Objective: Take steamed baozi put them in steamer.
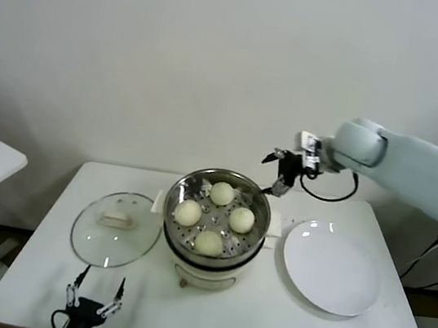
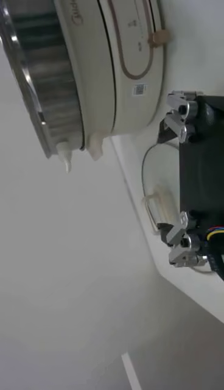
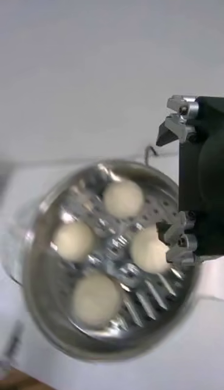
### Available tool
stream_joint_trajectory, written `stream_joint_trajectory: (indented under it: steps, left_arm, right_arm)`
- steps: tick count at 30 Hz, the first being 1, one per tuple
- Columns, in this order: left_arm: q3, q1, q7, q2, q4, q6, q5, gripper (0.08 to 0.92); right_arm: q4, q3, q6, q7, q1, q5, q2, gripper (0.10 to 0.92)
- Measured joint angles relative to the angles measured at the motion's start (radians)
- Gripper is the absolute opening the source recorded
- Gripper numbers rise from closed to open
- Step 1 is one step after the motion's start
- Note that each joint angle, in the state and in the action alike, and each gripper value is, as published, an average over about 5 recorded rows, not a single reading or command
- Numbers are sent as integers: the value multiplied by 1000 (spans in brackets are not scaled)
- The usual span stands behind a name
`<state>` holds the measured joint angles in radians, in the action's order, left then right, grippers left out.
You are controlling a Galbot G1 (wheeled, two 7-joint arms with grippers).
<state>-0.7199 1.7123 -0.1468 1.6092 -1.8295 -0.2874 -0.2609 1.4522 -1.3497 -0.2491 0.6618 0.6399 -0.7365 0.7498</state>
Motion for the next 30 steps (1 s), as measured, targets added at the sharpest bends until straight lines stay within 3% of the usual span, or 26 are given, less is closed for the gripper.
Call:
stream_joint_trajectory:
  steps: [8, 18, 30]
  left_arm:
    - [4, -4, 4, 0, 9, -8, -4, 823]
    - [6, -10, 11, 0, 16, -15, -9, 823]
    - [10, -14, 16, 0, 20, -17, -11, 823]
  right_arm:
    - [80, 314, 106, -220, -330, -61, -182, 823]
    - [152, 666, 348, -440, -844, -110, -368, 823]
    - [220, 1377, 561, -533, -1631, -30, -215, 823]
